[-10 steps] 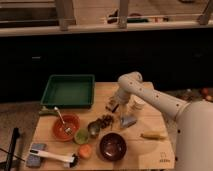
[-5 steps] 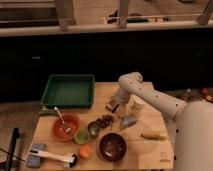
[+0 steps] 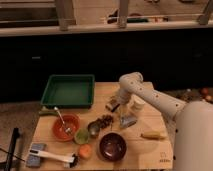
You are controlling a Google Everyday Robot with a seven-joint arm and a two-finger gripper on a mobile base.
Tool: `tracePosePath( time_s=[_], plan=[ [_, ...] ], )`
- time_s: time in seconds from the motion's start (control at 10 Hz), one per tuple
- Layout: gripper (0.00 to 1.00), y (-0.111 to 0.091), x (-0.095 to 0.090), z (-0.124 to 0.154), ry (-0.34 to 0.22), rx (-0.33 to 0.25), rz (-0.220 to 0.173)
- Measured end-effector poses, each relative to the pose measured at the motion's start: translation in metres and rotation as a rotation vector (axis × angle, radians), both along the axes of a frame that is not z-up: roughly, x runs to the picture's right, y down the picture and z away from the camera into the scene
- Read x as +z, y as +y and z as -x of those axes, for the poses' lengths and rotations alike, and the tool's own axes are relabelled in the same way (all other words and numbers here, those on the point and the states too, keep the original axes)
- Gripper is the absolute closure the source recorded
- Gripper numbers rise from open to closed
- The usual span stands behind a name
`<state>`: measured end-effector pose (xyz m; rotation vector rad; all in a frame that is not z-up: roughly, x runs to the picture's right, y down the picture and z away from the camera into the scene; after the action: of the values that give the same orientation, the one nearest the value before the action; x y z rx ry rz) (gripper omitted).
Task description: Place eraser in tray
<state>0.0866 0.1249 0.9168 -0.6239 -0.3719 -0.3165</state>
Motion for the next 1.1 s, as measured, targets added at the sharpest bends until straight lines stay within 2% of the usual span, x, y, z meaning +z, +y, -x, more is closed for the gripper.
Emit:
tracePosePath(
  time_s=[0.4, 1.0, 1.1],
  plan=[
    [0.2, -0.012, -0.001, 0.0, 0.002, -0.014, 0.01],
    [0.21, -0.017, 0.013, 0.002, -0.021, -0.018, 0.012],
    [0.26, -0.017, 0.015, 0.004, -0.019, -0.021, 0.01]
  ],
)
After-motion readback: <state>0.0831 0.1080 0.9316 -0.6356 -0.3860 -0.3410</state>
